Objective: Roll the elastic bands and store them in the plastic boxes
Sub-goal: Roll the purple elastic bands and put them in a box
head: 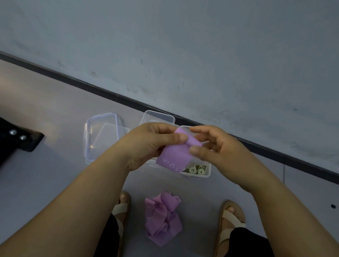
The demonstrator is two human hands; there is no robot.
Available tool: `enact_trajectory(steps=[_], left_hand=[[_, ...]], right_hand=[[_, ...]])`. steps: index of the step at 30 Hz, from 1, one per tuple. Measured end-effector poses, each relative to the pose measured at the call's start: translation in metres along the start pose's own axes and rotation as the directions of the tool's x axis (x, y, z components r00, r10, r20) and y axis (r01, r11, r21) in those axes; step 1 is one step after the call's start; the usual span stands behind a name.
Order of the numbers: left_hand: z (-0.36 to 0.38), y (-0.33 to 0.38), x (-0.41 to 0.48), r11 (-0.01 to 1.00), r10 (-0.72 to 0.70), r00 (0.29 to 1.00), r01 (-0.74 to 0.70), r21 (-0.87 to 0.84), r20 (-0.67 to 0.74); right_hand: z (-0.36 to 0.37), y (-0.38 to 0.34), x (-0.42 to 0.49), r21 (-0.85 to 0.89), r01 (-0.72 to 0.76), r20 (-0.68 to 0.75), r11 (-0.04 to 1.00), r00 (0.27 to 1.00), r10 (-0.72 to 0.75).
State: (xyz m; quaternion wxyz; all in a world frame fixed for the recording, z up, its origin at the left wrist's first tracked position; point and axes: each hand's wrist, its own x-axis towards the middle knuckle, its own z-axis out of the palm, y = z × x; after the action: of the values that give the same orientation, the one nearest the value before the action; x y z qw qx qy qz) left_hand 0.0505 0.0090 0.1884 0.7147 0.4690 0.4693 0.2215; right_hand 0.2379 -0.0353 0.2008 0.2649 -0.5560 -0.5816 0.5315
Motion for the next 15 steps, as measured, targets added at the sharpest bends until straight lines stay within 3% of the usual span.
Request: enact_trajectory(steps=[6,15], left_hand=[[0.006,0.001,0.001,0.991,0.108,0.991,-0.114,-0.069,-0.085],[0.013,0.000,0.002,0.976,0.189,0.979,-0.196,-0.096,-0.078]], right_hand=[[0.015,0.002,0.007,0.241,0.002,-0.257,0.971,0.965,0.061],[0.011,0.005,0.009,0.312,0.044,-0.313,0.949,0.948,0.059]])
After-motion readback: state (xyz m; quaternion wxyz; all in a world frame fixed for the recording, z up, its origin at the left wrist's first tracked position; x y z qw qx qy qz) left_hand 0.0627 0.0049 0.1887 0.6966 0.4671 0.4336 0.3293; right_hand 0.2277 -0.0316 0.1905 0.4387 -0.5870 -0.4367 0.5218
